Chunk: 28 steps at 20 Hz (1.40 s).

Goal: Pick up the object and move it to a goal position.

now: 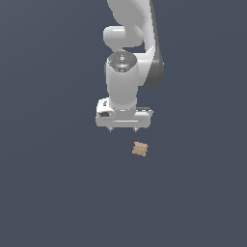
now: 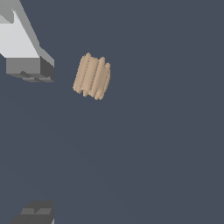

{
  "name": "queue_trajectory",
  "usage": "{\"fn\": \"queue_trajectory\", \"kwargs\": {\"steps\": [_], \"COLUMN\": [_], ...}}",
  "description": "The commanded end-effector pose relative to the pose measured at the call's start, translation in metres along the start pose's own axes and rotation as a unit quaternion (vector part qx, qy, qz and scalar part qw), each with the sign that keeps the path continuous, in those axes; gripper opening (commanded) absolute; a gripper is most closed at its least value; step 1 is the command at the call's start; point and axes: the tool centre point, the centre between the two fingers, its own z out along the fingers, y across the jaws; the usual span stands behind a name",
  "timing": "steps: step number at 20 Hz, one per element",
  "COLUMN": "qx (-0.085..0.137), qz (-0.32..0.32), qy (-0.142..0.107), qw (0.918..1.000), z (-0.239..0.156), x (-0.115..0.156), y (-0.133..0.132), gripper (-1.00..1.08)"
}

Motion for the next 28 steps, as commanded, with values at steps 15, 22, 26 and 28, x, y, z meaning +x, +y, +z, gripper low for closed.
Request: {"fn": "queue_trajectory", "kwargs": {"steps": [15,22,26,28], "qx": [-0.003,-0.005,-0.006,-0.007], "qz": [-0.011,-0.033,-0.063,-0.083], "qy": [-0.005,-0.005,-0.006,-0.006], "qw": [0.9999,0.9994,0.998,0.9965], "z": [0.005,0.008,0.013,0.016], "x": [0.001,0.002,0.003,0.003], "y": [0.011,0.008,0.004,0.002], "gripper": [1.0,1.0,1.0,1.0]}}
